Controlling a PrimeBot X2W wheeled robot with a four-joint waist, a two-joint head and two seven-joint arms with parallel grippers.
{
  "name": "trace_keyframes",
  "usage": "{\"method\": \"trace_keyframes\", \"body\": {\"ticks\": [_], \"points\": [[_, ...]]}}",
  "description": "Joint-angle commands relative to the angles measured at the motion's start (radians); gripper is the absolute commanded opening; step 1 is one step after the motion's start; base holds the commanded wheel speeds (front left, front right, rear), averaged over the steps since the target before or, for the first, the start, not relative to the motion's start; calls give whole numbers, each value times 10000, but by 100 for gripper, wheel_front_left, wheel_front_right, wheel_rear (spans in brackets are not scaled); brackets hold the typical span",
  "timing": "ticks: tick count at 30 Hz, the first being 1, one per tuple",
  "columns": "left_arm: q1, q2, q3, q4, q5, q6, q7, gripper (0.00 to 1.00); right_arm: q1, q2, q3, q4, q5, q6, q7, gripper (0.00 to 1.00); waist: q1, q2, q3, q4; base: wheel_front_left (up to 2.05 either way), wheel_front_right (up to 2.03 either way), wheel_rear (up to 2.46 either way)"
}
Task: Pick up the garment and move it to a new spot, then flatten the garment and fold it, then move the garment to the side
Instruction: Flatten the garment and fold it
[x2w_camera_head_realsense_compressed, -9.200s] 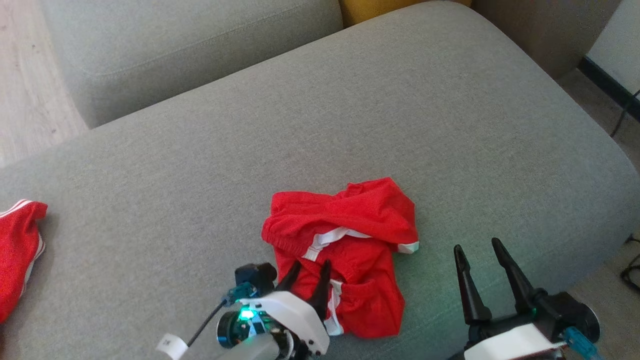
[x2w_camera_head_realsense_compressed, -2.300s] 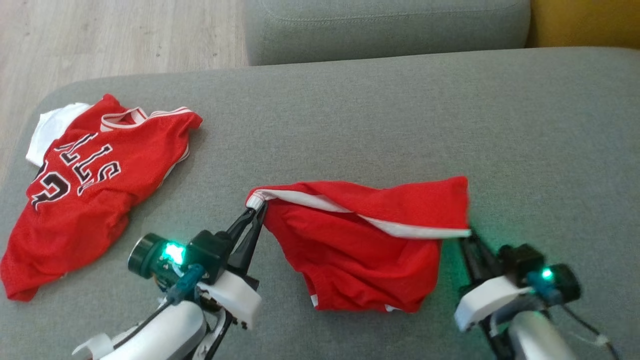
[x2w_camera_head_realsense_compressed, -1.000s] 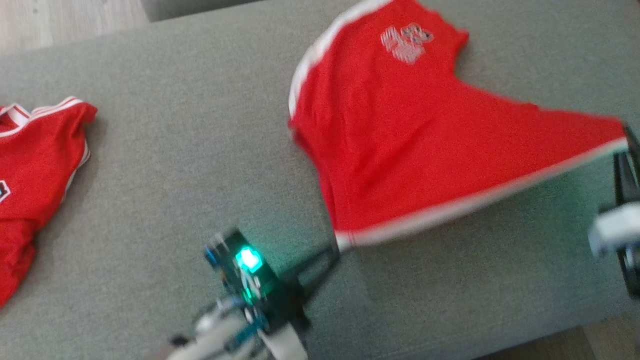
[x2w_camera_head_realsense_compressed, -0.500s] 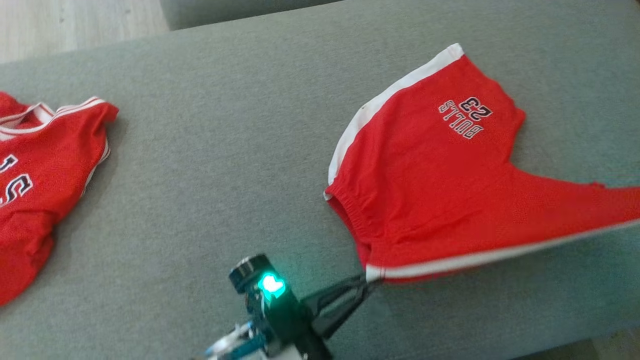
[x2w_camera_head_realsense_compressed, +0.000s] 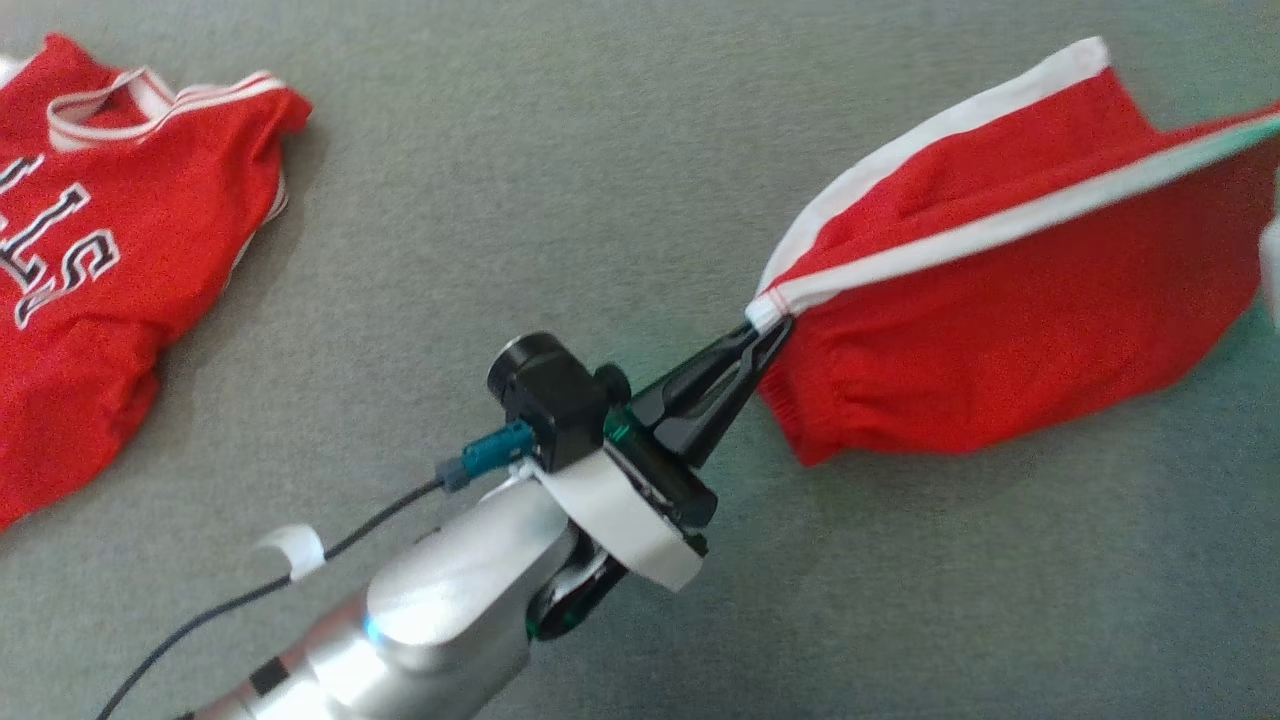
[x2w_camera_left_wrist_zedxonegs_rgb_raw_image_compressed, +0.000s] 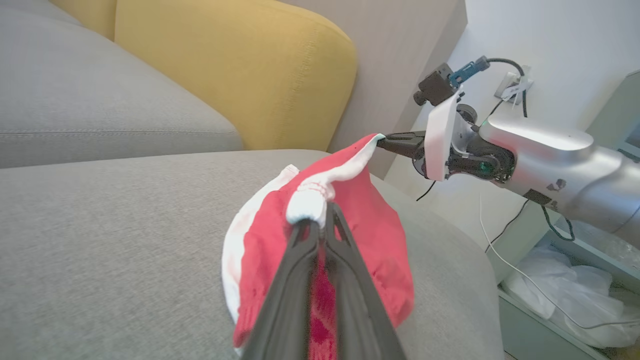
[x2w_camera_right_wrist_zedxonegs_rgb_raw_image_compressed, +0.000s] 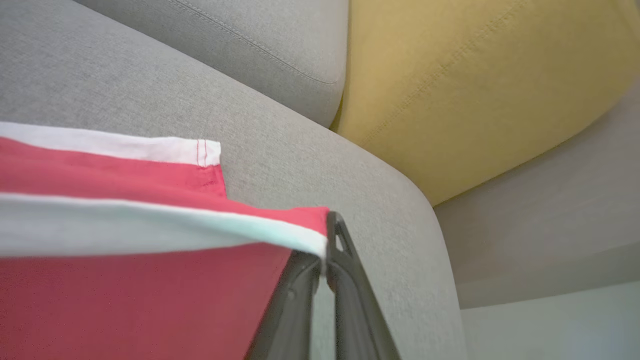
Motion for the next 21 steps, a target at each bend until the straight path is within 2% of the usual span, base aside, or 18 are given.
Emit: {"method": "trace_keyframes", "body": {"ticks": [1, 6, 9, 11, 12, 13, 14, 18, 21], "points": [[-326, -11, 218, -227, -72, -56, -86, 0, -251, -369, 208, -88, -32, 67, -125, 0, -2, 0, 320, 321, 0, 0, 0], [-796, -162, 33, 102, -463, -58, -125, 0, -1696, -510, 1184, 1378, -105, 67, -415, 0, -2, 0, 681, 738, 0, 0, 0], [-951, -263, 24, 196, -556, -58, -132, 0, -2273, -446, 1527, 1985, -116, 67, -695, 21, -2, 0, 822, 909, 0, 0, 0], [-943, -302, 62, 239, -584, -58, -133, 0, -2547, -361, 1597, 2324, -125, 67, -983, 100, -2, 0, 848, 966, 0, 0, 0], [-885, -322, 76, 281, -642, -58, -134, 0, -2637, -291, 1575, 2468, -120, 67, -1130, 100, -2, 0, 843, 980, 0, 0, 0], [-823, -330, 80, 332, -696, -58, -134, 41, -2690, -207, 1511, 2608, -81, 67, -1277, 100, -2, 0, 828, 990, 0, 0, 0], [-770, -334, 131, 394, -689, -58, -135, 100, -2688, -128, 1456, 2747, -21, 67, -1402, 100, -2, 0, 796, 1001, 0, 0, 0], [-393, -398, 606, 534, -231, 20, -136, 100, -2343, 292, 1192, 3075, 1016, 67, -2003, 100, -2, 0, 509, 1003, 0, 0, 0], [92, -475, 1271, 405, 651, 603, -136, 100, -1845, 330, 1166, 3119, 2084, 67, -2299, 100, -2, 0, 218, 993, 0, 0, 0]]}}
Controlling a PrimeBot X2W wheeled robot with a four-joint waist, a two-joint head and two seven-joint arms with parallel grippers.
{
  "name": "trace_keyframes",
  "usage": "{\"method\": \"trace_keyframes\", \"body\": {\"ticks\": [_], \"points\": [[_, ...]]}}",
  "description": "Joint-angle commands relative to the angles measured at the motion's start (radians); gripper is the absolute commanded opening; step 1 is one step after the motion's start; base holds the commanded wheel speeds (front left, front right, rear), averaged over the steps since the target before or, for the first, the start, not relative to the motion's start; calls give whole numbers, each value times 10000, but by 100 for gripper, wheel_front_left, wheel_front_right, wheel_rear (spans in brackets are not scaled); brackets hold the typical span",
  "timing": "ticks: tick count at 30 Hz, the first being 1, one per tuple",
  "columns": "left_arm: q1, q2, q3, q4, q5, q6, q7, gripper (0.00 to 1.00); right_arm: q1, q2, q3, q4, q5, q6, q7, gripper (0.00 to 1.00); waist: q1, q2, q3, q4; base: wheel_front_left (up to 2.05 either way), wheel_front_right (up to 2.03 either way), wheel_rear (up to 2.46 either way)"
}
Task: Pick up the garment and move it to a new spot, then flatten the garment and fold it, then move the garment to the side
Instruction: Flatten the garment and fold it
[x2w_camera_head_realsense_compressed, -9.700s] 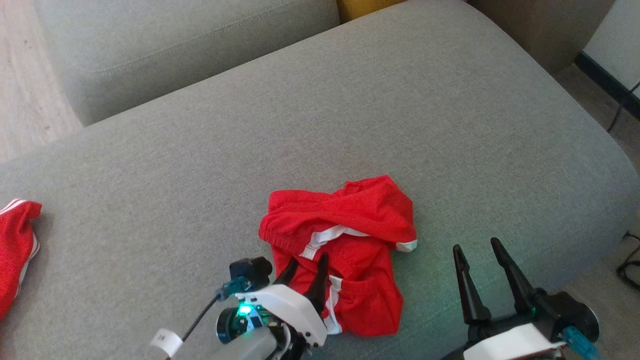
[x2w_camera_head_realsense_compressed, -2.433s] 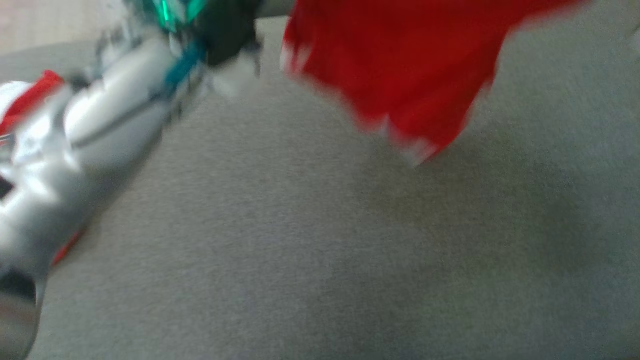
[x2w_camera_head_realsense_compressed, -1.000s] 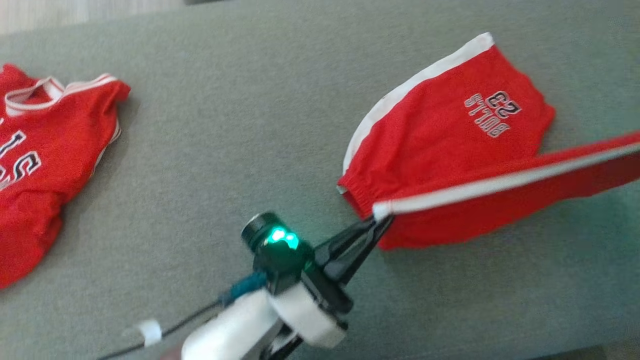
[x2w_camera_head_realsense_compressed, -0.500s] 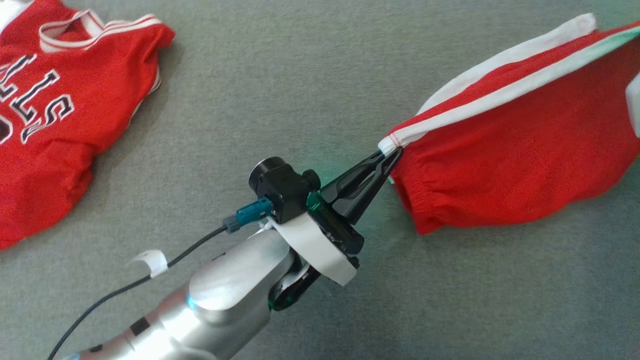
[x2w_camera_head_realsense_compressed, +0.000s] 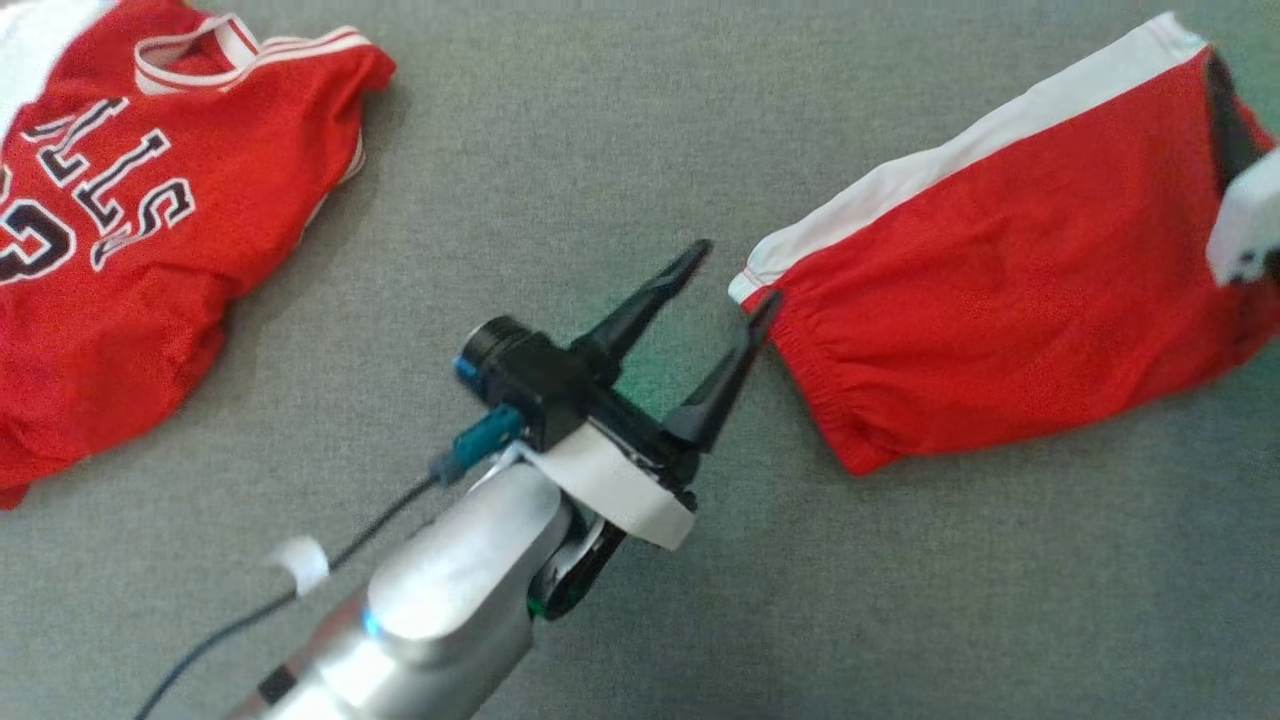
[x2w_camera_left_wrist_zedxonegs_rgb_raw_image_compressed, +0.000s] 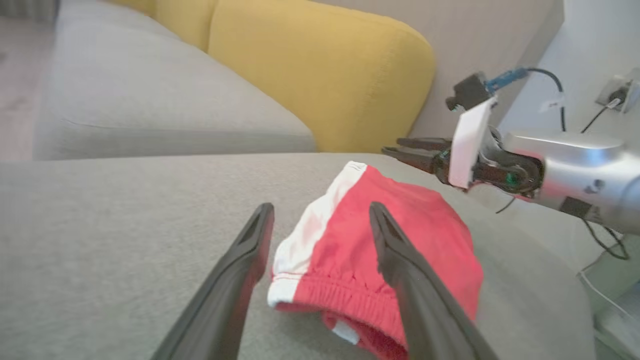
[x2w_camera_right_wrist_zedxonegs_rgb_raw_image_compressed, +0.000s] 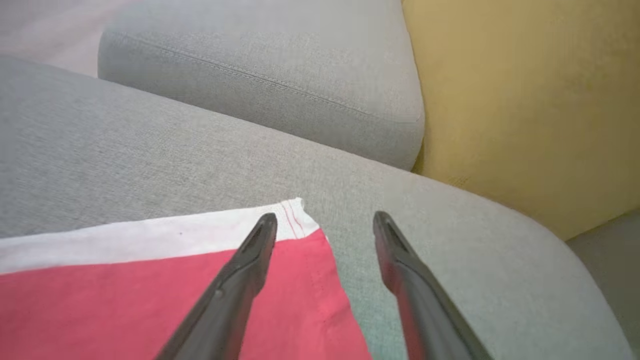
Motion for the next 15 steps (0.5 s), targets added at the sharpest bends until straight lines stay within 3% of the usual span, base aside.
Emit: {"method": "trace_keyframes", "body": {"ticks": [1, 6, 8, 15], "points": [[405, -18, 796, -433, 711, 549, -94, 100, 588, -130, 24, -203, 841, 67, -103, 100, 0, 0, -302, -11, 0, 0, 0], [1589, -160, 2058, -1383, 2625, 1871, -94, 100, 1491, -610, -206, 56, 2363, 67, 218, 100, 0, 0, -682, 250, 0, 0, 0], [2100, -246, 2514, -1836, 3192, 2207, -94, 100, 1761, -762, -401, 290, 2828, 67, 418, 100, 0, 0, -790, 471, 0, 0, 0], [3410, -456, 3637, -2952, 4186, 2513, -95, 100, 2215, -876, -916, 973, 4170, 67, 1290, 100, 0, 0, -903, 1147, 0, 0, 0]]}}
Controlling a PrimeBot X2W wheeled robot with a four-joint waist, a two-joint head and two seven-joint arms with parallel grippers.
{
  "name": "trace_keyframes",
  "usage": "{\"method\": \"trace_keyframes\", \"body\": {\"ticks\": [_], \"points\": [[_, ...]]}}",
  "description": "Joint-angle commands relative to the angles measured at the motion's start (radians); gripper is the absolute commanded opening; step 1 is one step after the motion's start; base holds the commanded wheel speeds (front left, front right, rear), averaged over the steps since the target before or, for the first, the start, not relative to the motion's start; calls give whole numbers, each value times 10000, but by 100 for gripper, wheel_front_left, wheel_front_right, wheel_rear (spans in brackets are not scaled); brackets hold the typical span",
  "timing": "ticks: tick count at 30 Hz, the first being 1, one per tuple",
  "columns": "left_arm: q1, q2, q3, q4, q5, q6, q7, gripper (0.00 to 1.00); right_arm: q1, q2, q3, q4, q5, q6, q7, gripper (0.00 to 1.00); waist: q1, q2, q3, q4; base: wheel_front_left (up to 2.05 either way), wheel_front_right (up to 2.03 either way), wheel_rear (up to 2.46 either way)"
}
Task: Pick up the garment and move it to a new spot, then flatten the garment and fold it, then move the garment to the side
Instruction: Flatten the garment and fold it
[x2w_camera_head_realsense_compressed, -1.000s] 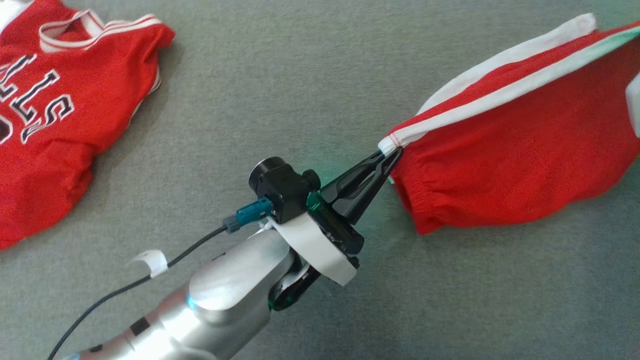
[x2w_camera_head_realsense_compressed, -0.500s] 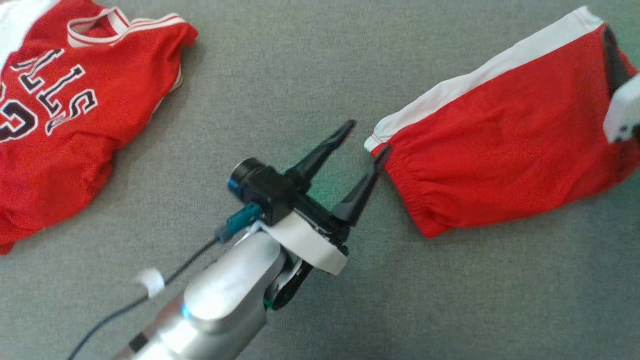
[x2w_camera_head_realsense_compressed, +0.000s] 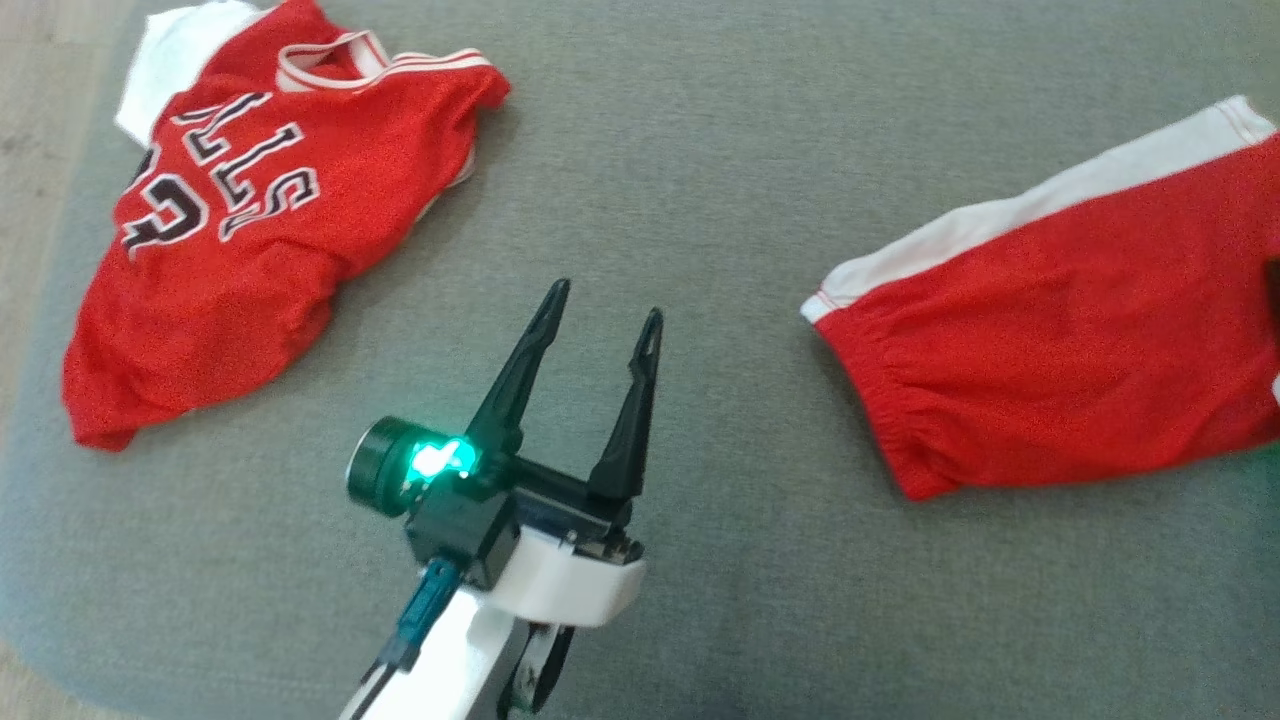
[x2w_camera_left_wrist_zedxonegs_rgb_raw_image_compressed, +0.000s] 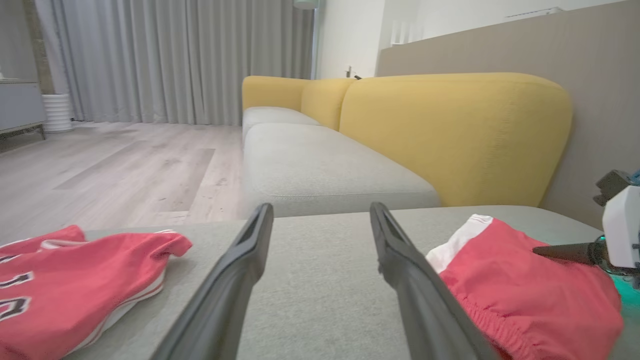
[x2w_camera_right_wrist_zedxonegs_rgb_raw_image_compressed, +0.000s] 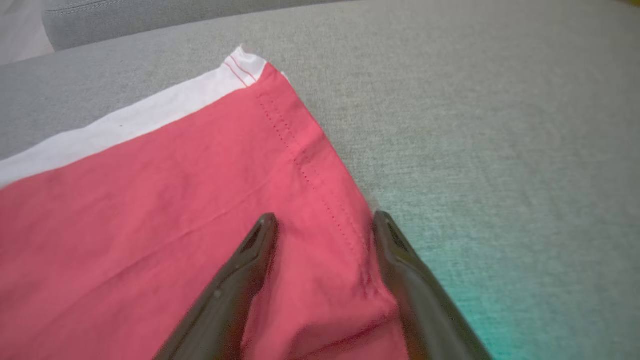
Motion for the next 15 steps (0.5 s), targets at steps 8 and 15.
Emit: {"method": "trace_keyframes", "body": {"ticks": [8, 15], "points": [[843, -193, 1239, -740, 645, -388, -47, 100, 468, -6, -136, 273, 1321, 67, 1054, 0, 1, 0, -496, 263, 0, 0, 0], [1266, -324, 1556, -695, 879, -683, -47, 100, 1060, -64, -371, 330, 1686, 67, 466, 0, 1, 0, -1163, -461, 0, 0, 0]]}}
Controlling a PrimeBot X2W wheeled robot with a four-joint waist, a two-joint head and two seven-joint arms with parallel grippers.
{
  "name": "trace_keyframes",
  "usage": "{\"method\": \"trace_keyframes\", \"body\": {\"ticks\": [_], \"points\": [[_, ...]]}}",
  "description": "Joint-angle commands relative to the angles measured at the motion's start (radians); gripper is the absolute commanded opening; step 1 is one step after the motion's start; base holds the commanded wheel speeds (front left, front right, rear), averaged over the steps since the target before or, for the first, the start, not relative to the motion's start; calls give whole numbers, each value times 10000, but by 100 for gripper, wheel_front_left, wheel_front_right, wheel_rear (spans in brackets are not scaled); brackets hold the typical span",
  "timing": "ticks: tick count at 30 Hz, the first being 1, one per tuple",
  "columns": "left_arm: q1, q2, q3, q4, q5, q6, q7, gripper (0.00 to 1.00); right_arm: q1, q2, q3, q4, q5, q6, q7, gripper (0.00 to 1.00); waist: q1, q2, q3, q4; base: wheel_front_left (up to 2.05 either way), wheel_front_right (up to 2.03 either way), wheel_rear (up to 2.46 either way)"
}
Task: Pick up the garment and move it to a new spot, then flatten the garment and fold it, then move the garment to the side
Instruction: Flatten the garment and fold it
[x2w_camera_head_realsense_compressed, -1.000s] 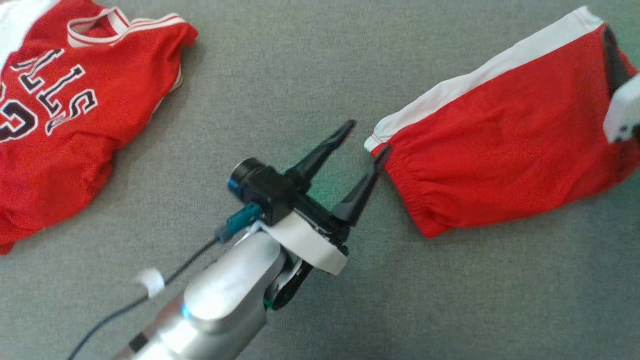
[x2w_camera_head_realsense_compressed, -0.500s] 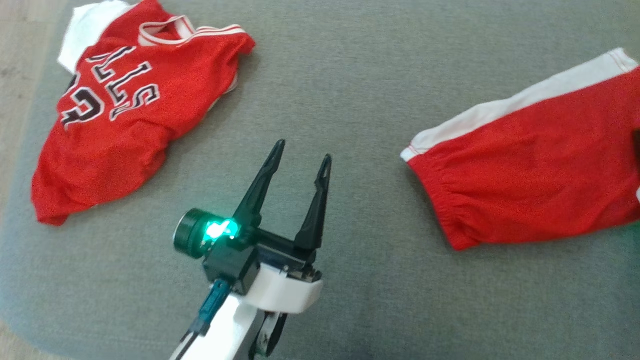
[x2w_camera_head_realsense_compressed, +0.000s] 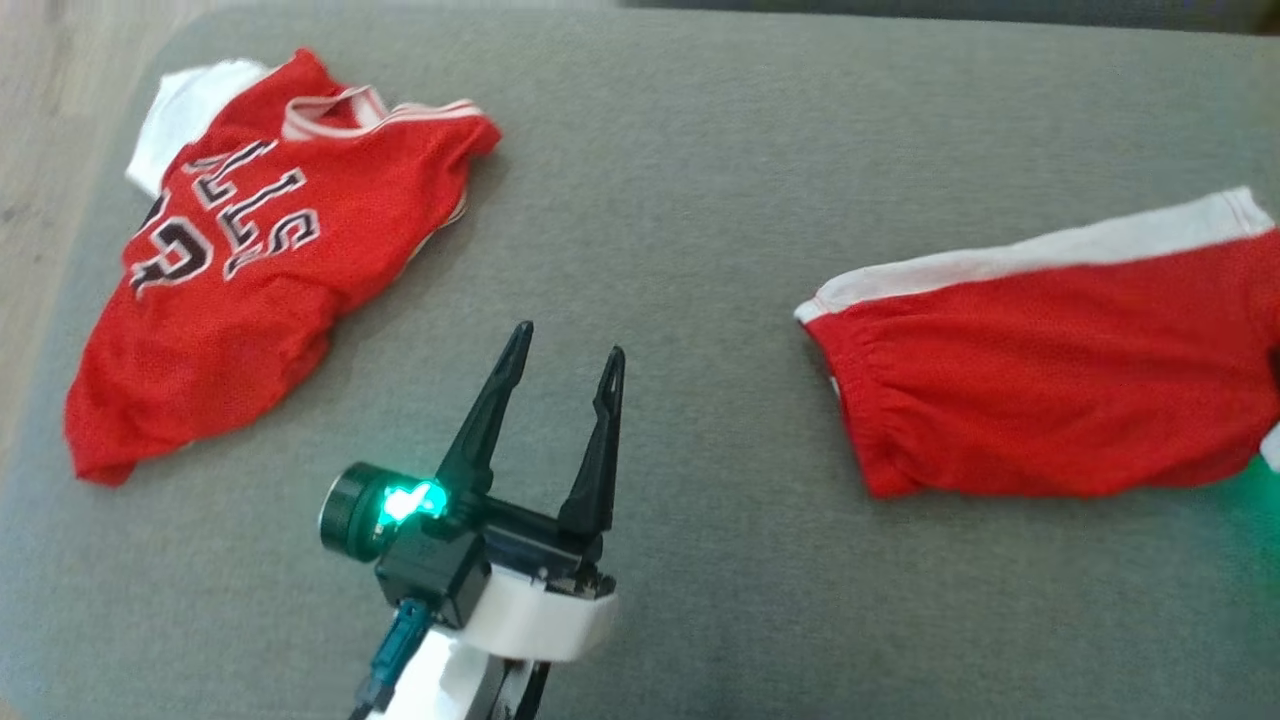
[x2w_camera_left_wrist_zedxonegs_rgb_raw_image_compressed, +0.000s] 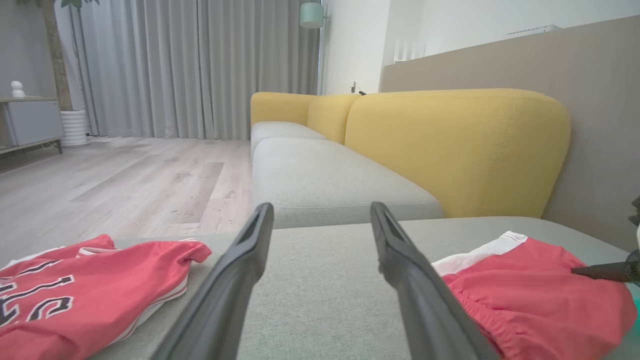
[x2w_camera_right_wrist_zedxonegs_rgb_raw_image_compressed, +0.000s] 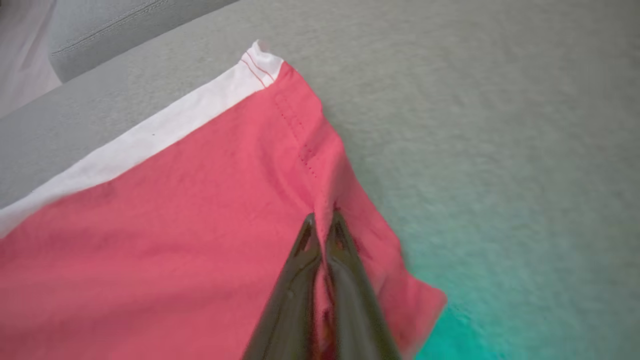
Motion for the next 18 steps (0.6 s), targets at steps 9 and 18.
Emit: {"method": "trace_keyframes", "body": {"ticks": [9, 18], "points": [[119, -180, 677, -286, 315, -299, -49, 100, 959, -615, -316, -245, 83, 67, -420, 100, 1, 0, -414, -1250, 0, 0, 0], [114, -250, 783, -252, 504, -441, -49, 100, 648, -624, -1134, -225, -563, 67, -1431, 100, 1, 0, -366, -1552, 0, 0, 0]]}}
